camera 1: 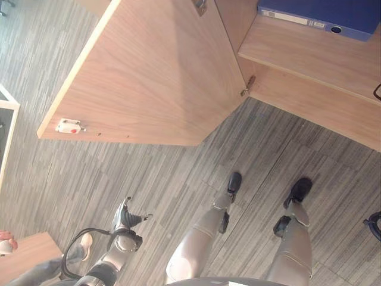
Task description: Put the empty folder in the office cabinet
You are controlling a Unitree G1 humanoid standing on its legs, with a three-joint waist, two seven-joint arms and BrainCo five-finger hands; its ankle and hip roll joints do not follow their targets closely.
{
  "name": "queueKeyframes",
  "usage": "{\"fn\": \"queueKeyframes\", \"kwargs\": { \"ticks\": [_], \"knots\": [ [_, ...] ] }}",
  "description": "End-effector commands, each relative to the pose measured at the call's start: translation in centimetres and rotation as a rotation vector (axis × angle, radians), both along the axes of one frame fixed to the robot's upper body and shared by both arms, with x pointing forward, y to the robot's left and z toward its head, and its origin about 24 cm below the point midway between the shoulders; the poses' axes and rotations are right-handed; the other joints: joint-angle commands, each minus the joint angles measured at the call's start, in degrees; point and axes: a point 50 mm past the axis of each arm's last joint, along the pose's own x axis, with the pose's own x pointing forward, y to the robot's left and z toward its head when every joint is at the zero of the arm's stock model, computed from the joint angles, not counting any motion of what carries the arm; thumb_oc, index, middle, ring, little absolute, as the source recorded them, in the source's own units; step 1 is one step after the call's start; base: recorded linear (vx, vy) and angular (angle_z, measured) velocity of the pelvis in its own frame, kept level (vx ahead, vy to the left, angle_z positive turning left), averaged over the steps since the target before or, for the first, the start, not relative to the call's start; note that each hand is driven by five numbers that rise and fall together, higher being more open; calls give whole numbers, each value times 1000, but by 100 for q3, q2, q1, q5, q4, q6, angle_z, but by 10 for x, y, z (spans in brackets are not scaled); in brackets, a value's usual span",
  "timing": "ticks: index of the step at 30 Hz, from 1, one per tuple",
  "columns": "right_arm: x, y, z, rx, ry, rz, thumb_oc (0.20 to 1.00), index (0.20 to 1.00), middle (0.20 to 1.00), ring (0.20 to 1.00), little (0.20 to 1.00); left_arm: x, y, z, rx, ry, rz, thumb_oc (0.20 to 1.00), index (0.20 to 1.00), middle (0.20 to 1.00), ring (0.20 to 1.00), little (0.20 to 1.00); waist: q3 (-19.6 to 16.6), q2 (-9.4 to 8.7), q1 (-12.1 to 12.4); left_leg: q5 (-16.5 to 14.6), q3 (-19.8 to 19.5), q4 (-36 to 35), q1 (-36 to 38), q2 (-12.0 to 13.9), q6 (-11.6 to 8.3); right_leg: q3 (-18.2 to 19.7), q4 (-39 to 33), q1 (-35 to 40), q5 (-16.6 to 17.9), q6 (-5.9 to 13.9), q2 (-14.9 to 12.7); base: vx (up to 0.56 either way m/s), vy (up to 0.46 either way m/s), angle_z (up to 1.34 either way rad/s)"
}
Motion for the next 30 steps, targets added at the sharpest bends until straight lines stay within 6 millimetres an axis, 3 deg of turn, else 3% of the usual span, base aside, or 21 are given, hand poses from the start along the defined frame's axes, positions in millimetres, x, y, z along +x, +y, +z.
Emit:
{"fn": "queueKeyframes", "kwargs": {
  "ticks": [1,12,13,30],
  "knots": [
    [-33,-12,51,-216,-85,-124,200,200,200,200,200,-11,37,2,96,28,72,1000,1000,1000,1000,1000,85,37,160,-283,141,-600,42,221,-187,240,973,375,-1670,309,-1,0,0,0],
    [-32,-10,54,-237,-86,-115,216,216,216,216,216,-12,41,0,103,40,92,1000,1000,1000,1000,1000,91,34,153,-293,187,-598,20,236,-181,254,1021,305,-1658,333,-11,0,0,0],
    [-31,-9,54,-241,-86,-105,1000,1000,1000,1000,1000,-12,42,0,104,42,93,1000,1000,1000,1000,1000,87,30,152,-297,199,-600,21,235,-180,264,1026,295,-1657,334,-6,0,0,0],
    [-23,-9,47,-297,0,-58,1000,1000,1000,1000,1000,-15,48,-2,96,63,127,1000,1000,1000,1000,1000,165,-85,72,-343,261,-503,-48,281,-185,257,1116,233,-1643,331,-19,0,0,0]
  ]
}}
